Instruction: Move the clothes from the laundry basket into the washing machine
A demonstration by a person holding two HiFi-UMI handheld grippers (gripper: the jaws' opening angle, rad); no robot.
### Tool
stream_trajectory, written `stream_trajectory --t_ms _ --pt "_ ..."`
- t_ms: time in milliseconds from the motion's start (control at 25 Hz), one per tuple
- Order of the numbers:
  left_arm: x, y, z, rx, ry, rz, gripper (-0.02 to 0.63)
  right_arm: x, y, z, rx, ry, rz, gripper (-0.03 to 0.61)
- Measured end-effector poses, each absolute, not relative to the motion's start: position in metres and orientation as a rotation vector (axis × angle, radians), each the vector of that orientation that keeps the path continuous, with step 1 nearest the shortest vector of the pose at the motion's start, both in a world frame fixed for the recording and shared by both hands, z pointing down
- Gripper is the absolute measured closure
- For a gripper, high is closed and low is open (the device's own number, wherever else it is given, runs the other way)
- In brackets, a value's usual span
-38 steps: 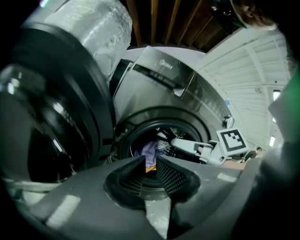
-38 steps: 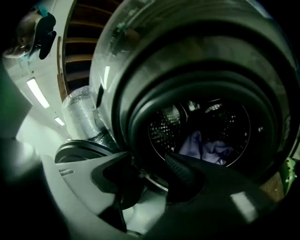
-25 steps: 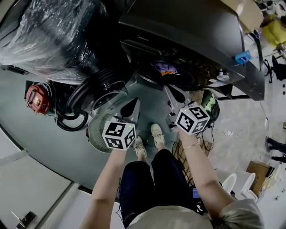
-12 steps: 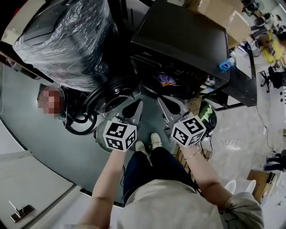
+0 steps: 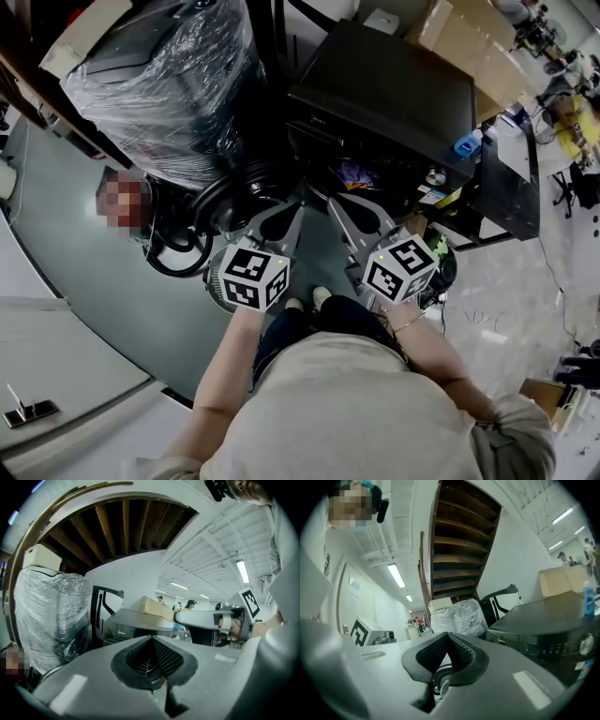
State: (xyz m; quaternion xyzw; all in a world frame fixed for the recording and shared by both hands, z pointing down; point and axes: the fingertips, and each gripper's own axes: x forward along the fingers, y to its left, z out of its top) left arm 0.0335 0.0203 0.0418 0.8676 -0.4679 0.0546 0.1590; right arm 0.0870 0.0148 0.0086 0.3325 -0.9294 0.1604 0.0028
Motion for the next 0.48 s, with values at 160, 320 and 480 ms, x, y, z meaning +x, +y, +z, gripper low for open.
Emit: stream_trajectory --t_ms 160,320,480 --pt "0.03 0.03 0.035 2.479 -1.359 0.155 0.612 0.091 0.022 -0.001 1.044 -2.943 0.508 0.552" --pt "0.03 0.034 0.028 2.461 -1.42 0.122 0.612 0.089 0.026 -0.006 1.01 -2.941 0.398 0.552" --pt "0.03 0.034 0.027 2.417 -1.469 0.089 0.612 0.089 0.026 -0.008 0.993 -2.948 0.382 0.552"
